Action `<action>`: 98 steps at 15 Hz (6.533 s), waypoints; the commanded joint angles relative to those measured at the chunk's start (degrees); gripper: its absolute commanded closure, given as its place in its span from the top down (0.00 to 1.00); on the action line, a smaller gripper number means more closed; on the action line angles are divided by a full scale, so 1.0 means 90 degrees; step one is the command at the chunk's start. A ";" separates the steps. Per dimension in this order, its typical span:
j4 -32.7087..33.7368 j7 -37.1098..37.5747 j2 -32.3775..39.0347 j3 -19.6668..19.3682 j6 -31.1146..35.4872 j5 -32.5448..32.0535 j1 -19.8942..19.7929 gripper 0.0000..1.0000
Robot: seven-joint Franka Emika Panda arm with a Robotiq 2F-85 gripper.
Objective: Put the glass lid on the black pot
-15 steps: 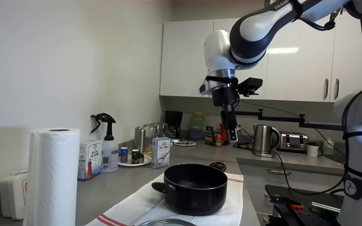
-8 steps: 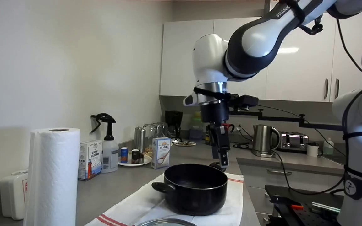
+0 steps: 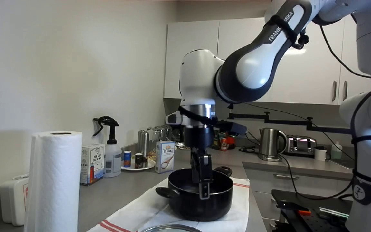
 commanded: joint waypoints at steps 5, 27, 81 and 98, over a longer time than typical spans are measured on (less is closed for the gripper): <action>0.0663 -0.0132 0.1249 0.0105 0.1042 -0.0142 0.0097 1.00; 0.1486 -0.0049 0.2472 0.0087 0.1232 -0.0457 0.0394 0.41; 0.0502 -0.0147 -0.0228 -0.0969 -0.0177 -0.0076 -0.1091 0.25; 0.0315 -0.0092 -0.0035 -0.1257 0.0316 0.0390 -0.1415 0.25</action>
